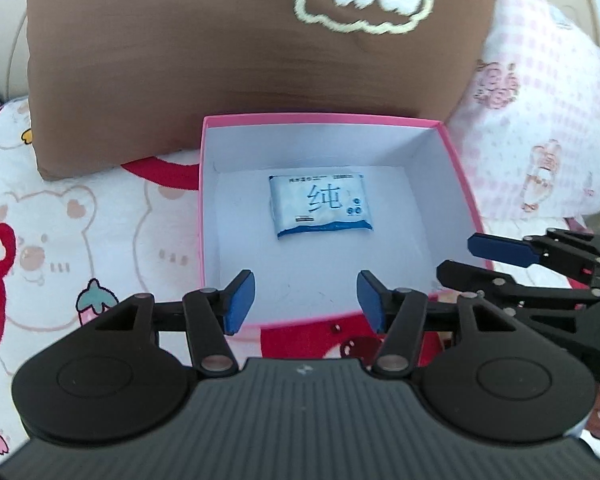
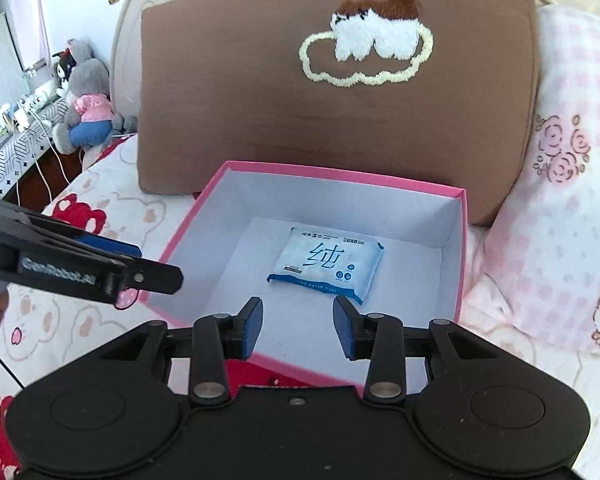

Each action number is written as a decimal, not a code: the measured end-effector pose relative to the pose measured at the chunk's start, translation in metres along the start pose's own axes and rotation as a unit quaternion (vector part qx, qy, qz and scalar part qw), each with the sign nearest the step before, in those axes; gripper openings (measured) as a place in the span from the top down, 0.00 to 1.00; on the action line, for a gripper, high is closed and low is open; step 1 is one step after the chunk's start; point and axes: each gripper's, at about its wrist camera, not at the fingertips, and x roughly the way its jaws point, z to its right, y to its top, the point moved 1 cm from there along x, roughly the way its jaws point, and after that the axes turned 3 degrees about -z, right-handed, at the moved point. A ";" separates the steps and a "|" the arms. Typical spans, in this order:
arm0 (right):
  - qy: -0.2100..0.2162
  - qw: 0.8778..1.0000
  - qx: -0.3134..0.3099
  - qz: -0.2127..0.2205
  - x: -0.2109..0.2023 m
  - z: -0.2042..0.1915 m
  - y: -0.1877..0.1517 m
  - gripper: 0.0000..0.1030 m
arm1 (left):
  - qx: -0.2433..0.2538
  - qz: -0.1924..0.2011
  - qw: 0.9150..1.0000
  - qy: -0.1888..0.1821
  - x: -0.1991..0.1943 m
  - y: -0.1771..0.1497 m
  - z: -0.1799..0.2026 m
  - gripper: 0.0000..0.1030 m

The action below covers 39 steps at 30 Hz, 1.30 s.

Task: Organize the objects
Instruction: 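Withdraw the left tool from the box toward the orange sponge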

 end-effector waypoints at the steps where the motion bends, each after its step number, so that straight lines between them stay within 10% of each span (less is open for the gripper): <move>1: -0.002 1.000 -0.003 0.003 -0.004 -0.002 -0.001 0.57 | 0.003 0.002 1.000 -0.003 -0.005 -0.002 0.000 0.44; 15: -0.003 0.999 -0.027 0.040 -0.060 -0.027 -0.019 0.49 | 0.038 0.011 0.999 -0.019 -0.058 -0.027 0.010 0.40; 18: -0.001 0.998 -0.032 0.049 -0.072 -0.032 -0.024 0.35 | 0.041 0.014 0.999 -0.021 -0.072 -0.032 0.009 0.38; 39: -0.008 0.989 -0.106 0.100 -0.143 -0.072 -0.086 0.10 | 0.044 -0.001 0.997 -0.065 -0.110 -0.081 0.010 0.02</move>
